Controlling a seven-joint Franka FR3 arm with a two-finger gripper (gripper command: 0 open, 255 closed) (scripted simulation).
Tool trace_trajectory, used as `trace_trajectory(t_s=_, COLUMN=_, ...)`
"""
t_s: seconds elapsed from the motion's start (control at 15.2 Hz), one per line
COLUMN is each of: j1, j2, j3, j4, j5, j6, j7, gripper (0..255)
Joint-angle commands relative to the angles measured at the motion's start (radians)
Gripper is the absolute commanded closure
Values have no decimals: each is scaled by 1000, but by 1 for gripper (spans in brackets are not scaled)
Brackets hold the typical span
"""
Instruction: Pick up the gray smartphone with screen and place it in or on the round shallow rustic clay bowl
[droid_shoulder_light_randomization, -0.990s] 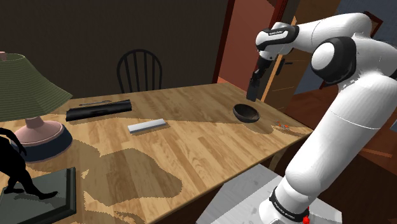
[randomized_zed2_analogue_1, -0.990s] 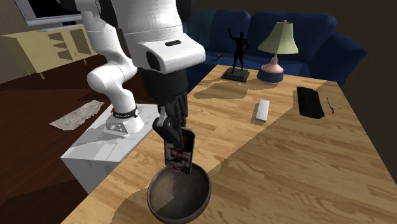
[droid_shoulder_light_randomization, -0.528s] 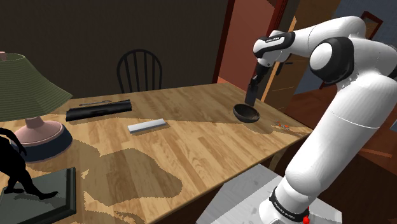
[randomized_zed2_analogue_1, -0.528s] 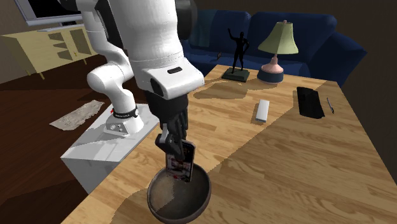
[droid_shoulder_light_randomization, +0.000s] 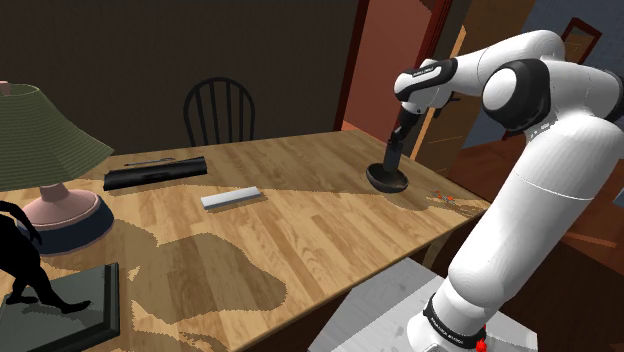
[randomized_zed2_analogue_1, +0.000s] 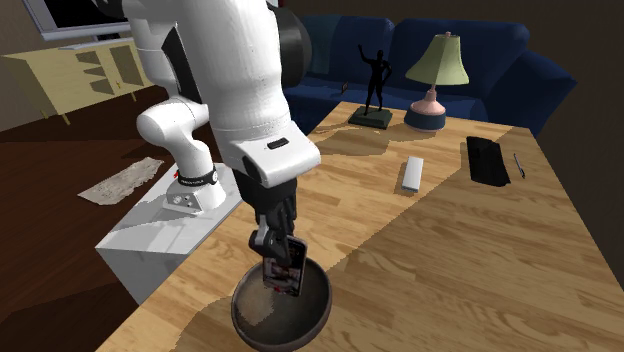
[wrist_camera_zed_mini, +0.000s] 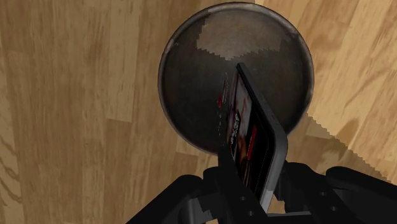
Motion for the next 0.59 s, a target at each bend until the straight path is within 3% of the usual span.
trace_trajectory(t_s=0.0, j1=0, j2=1, j3=0, j4=-1, j5=1, j6=2, j7=-1, gripper=255)
trace_trajectory(t_s=0.26, j1=0, j2=1, j3=0, j4=-1, j5=1, j6=2, j7=-1, gripper=255)
trace_trajectory(t_s=0.33, j1=0, j2=1, j3=0, j4=-1, j5=1, j6=2, j7=-1, gripper=0)
trace_trajectory(t_s=0.53, j1=0, j2=1, j3=0, j4=-1, j5=1, j6=2, j7=-1, gripper=0)
